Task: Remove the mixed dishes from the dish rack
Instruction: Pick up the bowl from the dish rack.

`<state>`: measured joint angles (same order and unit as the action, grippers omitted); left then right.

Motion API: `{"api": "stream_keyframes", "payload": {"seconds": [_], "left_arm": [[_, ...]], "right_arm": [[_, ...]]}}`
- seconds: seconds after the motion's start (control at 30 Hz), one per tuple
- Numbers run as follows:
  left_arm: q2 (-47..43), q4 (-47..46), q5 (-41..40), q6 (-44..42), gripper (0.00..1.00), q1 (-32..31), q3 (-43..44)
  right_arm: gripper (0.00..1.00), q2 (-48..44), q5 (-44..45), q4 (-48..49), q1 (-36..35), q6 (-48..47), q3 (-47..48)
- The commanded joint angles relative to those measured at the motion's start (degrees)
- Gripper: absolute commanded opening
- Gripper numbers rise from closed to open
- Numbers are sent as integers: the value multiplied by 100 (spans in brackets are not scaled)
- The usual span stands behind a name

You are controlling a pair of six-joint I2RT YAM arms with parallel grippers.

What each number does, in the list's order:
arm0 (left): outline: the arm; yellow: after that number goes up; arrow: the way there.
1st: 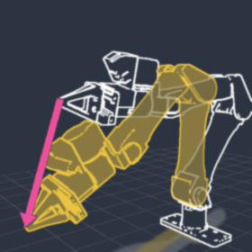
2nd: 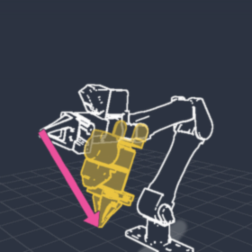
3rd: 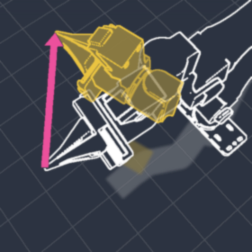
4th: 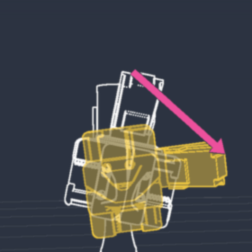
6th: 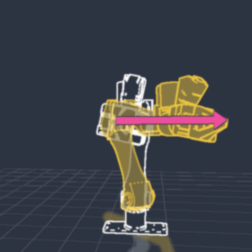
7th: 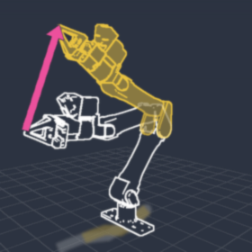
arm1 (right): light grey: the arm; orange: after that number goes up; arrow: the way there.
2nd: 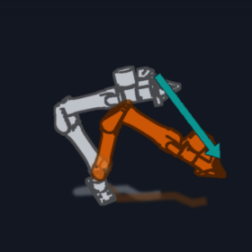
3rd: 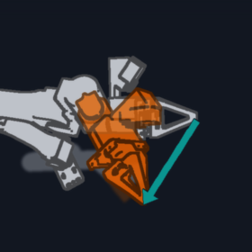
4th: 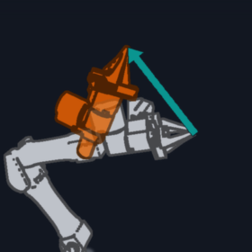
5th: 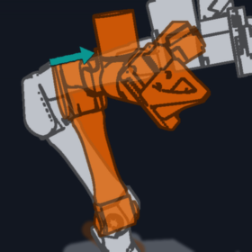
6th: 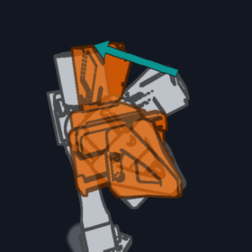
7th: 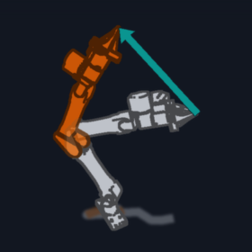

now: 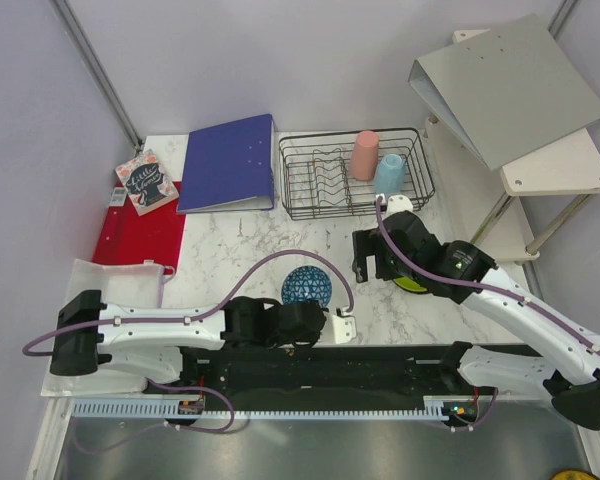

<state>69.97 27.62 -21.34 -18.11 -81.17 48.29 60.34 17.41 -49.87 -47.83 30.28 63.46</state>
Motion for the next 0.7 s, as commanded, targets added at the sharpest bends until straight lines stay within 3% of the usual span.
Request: {"api": "stream_keyframes", "payload": {"seconds": [0.0,0.4,0.67], "left_arm": [[42,-687,683,-448,2,-48,22],[122,-968,1168,-633,2,-40,101],[183,-977,1211,-615,2,-48,145]], "right_arm": [[98,153,-633,451,2,-172,-149],[98,760,-1214,1014,-138,-295,-291],[78,1199,-1020,909,-314,-479,-325]]}}
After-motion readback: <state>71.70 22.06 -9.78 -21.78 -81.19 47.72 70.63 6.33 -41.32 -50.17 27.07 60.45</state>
